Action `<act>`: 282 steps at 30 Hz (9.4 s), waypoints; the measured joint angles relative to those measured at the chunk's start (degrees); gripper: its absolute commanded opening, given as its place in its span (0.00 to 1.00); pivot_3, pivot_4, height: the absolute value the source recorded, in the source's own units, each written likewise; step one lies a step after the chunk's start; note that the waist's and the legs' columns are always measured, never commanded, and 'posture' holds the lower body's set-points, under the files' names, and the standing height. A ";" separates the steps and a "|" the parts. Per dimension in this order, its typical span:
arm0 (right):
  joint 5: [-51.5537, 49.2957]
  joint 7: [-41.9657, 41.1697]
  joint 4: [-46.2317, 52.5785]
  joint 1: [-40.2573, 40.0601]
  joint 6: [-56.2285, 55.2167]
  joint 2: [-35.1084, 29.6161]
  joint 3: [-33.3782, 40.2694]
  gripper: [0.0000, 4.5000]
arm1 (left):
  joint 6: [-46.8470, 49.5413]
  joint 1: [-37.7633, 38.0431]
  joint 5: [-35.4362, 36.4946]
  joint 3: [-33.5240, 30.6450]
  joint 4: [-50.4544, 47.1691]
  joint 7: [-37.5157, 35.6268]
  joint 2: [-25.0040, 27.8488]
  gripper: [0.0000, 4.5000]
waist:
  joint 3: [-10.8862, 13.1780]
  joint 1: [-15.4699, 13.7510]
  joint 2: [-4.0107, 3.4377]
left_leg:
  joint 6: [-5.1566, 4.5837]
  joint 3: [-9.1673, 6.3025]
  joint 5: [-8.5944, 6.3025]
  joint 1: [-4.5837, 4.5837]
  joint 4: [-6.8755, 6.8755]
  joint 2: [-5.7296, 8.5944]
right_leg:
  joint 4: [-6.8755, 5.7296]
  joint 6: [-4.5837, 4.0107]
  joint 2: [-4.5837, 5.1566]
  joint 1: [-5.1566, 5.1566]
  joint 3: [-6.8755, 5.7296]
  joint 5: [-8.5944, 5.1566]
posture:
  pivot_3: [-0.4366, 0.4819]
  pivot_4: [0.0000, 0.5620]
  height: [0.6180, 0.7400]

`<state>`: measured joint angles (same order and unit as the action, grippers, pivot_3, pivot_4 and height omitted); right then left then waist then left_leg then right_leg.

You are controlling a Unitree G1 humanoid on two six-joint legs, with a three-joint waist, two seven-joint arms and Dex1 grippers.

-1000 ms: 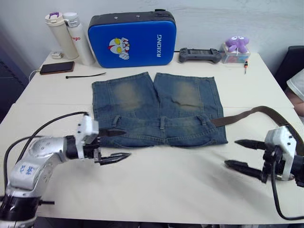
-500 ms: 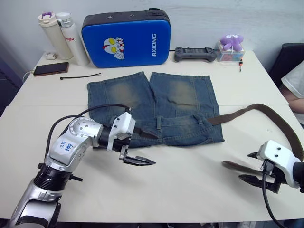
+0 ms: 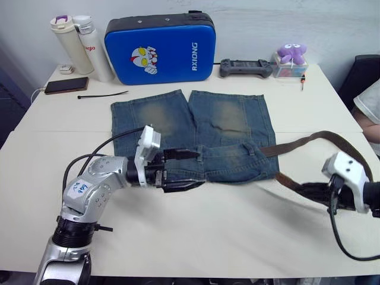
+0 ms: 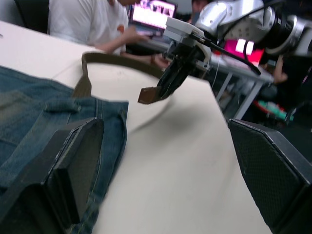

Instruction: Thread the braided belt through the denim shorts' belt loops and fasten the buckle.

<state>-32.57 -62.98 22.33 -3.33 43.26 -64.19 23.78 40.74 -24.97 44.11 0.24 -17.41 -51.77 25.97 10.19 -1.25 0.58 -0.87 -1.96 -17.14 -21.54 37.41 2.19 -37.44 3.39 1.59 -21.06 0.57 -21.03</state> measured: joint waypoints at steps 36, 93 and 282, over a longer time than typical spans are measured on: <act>-46.61 29.99 9.23 1.33 19.92 7.40 15.07 0.78 | 0.01 -11.82 2.12 6.14 14.44 4.64 -23.91 0.00 | 0.05 -0.93 0.09 | -0.07 -0.08 -0.02 -0.84 0.64 0.02 | -0.05 0.17 -0.01 -0.39 -0.13 0.09 | 0.48 0.27 0.99; -53.30 55.24 12.32 1.11 -27.96 60.00 -11.34 0.01 | 19.12 -25.75 20.75 -9.35 33.78 33.92 -34.32 0.00 | 0.12 0.12 0.27 | 0.14 -0.03 0.08 -0.74 0.58 0.04 | -0.15 0.30 -0.03 -0.55 0.02 0.12 | 0.48 0.27 0.99; -51.96 76.49 8.37 -6.34 -7.60 49.17 -18.24 0.02 | 4.81 -19.56 -18.60 17.79 10.73 -13.81 6.41 1.00 | 0.07 1.48 -0.01 | -0.08 -0.37 0.07 -0.77 0.37 0.11 | -0.16 0.14 0.06 -0.56 -0.04 0.05 | 0.48 0.27 0.99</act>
<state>-84.53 13.51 30.70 -9.67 35.66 -15.02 5.54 45.55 -44.53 25.51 18.03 -6.68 -65.59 32.38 10.26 0.24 0.57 -0.95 -2.34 -17.07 -22.31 37.78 2.30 -37.60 3.54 1.65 -21.62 0.54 -20.98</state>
